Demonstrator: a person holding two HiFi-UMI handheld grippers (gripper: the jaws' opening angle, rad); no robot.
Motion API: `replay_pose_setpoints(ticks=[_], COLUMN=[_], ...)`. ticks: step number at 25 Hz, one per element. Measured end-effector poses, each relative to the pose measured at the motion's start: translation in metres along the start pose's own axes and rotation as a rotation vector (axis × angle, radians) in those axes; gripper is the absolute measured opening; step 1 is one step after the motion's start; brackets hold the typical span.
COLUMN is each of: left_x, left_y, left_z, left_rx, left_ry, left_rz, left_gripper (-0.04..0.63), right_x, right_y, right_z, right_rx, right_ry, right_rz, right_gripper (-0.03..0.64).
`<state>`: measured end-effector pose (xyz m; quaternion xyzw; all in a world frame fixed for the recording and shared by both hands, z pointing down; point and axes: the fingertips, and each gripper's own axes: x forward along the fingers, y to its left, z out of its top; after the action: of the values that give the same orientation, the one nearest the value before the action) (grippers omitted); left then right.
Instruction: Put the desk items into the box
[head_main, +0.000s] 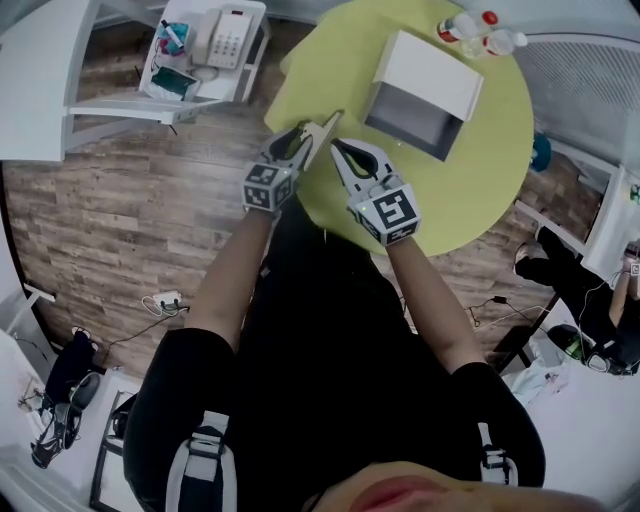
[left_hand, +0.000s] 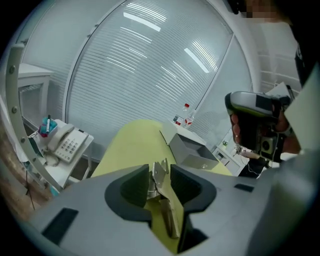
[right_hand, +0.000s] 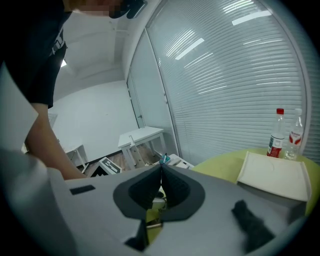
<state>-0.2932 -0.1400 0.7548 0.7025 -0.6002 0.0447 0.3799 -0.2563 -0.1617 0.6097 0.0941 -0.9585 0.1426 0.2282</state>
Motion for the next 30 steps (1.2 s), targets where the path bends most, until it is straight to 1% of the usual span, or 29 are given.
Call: replay_pose_setpoints(ticks=[4,8,11,13,16,20,22,26,30], left_x=[0.007,0.009,0.008,0.007,0.007,-0.002,-0.006,-0.017,-0.023], left_y=[0.002,0.005,0.005,0.004,-0.003,-0.017,-0.019,-0.017,-0.026], left_z=[-0.008,-0.011,-0.009,-0.009,-0.004,0.003,0.008,0.025,0.049], left_rx=[0.002,-0.007,-0.017,-0.022,-0.029,-0.022,-0.009,0.03,0.076], left_ry=[0.042,0.062,0.061,0.047,0.015,0.022,0.028,0.013,-0.006], left_rz=[0.007,0.015,0.013,0.0,-0.049,-0.084,-0.087,-0.09,-0.119], left_gripper=[0.124,0.063,0.058,0.054,0.035,0.018,0.017,0.017,0.017], right_x=[-0.002,-0.006,-0.009,-0.01,-0.011,-0.014,-0.015,-0.019,-0.029], right_y=[-0.003,-0.004,-0.002,-0.001,-0.001,0.002,0.002,0.004,0.001], right_z=[-0.001,0.0,0.003,0.002,0.003,0.004,0.006,0.008,0.015], right_rx=[0.004,0.016,0.02,0.023,0.028,0.034,0.036,0.041,0.035], right_ry=[0.002,0.001,-0.005,-0.003,-0.009,-0.017,-0.019,-0.019,-0.028], right_rz=[-0.006,-0.019,-0.023,-0.023,-0.031,-0.049,-0.06,-0.081,-0.11], right_gripper=[0.017,0.017,0.017,0.017,0.017,0.017,0.017,0.017,0.017])
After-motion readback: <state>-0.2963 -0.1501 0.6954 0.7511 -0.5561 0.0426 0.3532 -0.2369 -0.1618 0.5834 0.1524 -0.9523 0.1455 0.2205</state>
